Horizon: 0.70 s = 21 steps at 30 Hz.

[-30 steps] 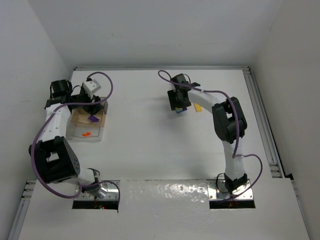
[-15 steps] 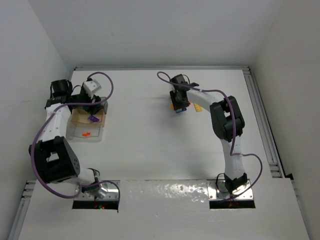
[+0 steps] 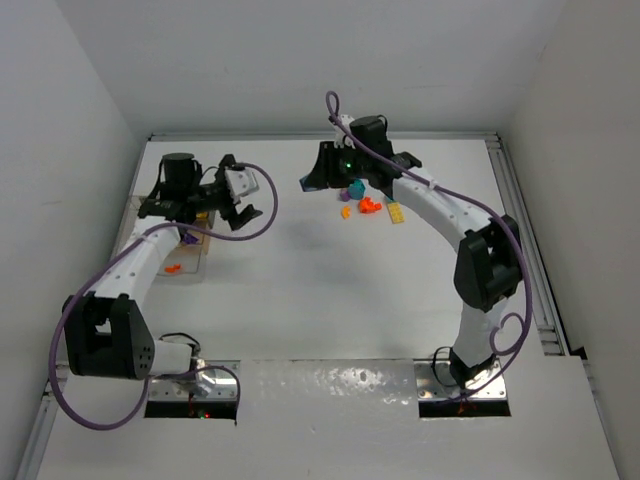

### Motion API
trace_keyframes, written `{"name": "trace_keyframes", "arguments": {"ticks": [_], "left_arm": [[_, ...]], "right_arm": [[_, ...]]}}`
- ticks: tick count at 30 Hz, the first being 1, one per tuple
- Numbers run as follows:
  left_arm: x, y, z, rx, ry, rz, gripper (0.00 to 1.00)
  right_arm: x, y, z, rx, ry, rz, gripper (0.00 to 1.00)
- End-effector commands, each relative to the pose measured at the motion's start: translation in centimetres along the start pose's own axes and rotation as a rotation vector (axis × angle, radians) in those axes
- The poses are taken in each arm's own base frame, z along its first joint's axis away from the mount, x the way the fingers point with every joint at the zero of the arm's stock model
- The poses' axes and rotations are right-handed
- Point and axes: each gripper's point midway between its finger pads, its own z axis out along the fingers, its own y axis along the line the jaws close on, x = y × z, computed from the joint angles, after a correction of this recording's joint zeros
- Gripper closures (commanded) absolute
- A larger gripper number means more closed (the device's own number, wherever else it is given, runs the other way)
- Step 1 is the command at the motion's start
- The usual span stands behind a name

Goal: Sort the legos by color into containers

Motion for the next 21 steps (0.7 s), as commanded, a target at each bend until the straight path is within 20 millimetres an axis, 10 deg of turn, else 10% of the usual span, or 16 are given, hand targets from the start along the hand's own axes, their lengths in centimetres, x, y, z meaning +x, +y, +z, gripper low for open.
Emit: {"name": "trace_keyframes", "arguments": {"ticks": [1,14,21], "left_arm": [[-4.7,0.0,1.2,-0.013,-0.161,0.148,0.14],[-8.2,-0.5,3.3,-0.078,-0.337,0.194,0.19],[-7.9,-0.8,3.6,-0.047,-0.328,0.201,0.44]], "right_arm": [[-1.4,5.8,-0.6,-0.234,-0.057,0.078,1.0],[-2.9,11.1,-1.2,-0.386,-0.127,0.069,1.0],[-3.0,11.1,-1.2,-0.382,-0.133,0.067,1.0]]}}
